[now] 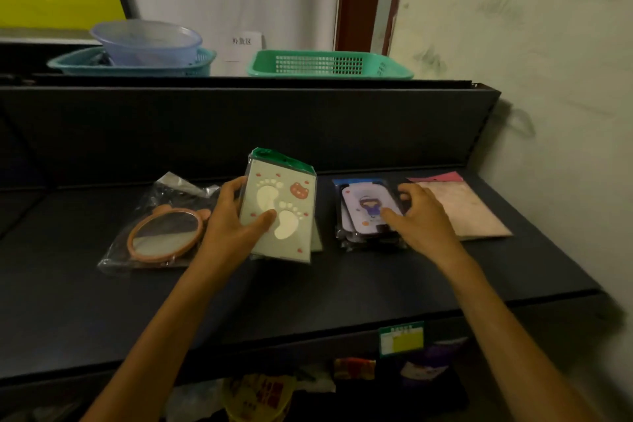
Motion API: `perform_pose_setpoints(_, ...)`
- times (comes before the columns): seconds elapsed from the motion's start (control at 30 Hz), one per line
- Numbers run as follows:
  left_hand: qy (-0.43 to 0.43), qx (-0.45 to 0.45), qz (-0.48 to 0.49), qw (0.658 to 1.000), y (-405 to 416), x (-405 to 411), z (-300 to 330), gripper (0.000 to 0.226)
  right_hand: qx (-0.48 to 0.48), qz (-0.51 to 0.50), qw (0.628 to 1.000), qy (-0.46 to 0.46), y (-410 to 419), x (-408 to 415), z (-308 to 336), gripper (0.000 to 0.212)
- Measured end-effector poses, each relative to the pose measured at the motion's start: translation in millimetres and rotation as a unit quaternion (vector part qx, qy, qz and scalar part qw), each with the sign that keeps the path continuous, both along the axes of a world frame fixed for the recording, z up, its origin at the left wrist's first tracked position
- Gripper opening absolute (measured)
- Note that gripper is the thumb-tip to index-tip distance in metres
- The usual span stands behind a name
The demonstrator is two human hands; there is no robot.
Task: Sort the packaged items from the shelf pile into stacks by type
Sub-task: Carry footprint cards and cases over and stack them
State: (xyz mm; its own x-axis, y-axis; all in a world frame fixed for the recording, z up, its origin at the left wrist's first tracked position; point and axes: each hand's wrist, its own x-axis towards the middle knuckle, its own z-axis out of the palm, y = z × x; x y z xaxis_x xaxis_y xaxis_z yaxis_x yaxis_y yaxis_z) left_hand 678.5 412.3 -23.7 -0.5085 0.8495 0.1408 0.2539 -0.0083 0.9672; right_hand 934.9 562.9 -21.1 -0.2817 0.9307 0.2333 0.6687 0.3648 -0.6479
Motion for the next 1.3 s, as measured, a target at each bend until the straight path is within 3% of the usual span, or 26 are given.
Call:
perform_pose_setpoints(0.13, 0.014, -0.021, 0.025, 0.999, -0.3, -3.0, -4.7, 0.063, 0.084, 0.057, 0.993, -0.062, 6.3, -1.1, 9.0, 0.047)
perform_pose_setpoints(0.27, 0.002, -0.052, 0.043, 0.998, 5.9, -5.3, -8.3, 0.062, 0.097, 0.123, 0.982, -0.110, 8.9, -13.2, 14.3, 0.044)
perform_pose_setpoints(0.53, -0.020, -0.134, 0.055, 0.989, 38.0, -1.0, -14.4, 0.061, 0.130, 0.148, 0.972, -0.126, 11.6, -21.4, 14.4, 0.039)
perform_pose_setpoints(0.6, 0.028, -0.179, 0.054, 0.982, 42.3, -2.6, -14.9, 0.067, 0.130, 0.149, 0.972, -0.128, 12.4, -22.1, 14.0, 0.039)
perform_pose_setpoints(0.67, 0.128, -0.215, 0.061, 0.966, 41.7, -3.7, -15.2, 0.071, 0.132, 0.151, 0.971, -0.131, 12.9, -24.1, 13.3, 0.039)
perform_pose_setpoints(0.8, 0.363, -0.183, 0.098, 0.908, 27.7, -6.6, -8.4, 0.069, 0.134, 0.160, 0.971, -0.119, 10.6, -34.4, 12.7, 0.037)
perform_pose_setpoints(0.87, 0.431, -0.175, 0.065, 0.883, 15.0, -13.4, 0.0, 0.065, 0.131, 0.173, 0.969, -0.114, 6.5, -44.1, 13.3, 0.036)
perform_pose_setpoints(0.97, 0.453, -0.185, 0.028, 0.872, -12.2, -26.1, 10.7, 0.059, 0.122, 0.199, 0.966, -0.109, -5.4, -62.6, 13.8, 0.038)
perform_pose_setpoints(1.1, 0.501, -0.209, 0.049, 0.838, -47.7, -44.6, 16.0, 0.065, 0.112, 0.243, 0.958, -0.098, -29.5, -92.2, 13.2, 0.040)
perform_pose_setpoints(1.3, 0.474, -0.242, 0.080, 0.843, -115.8, -98.3, 17.9, 0.068, 0.138, 0.268, 0.947, -0.115, -77.0, -161.3, 12.3, 0.040)
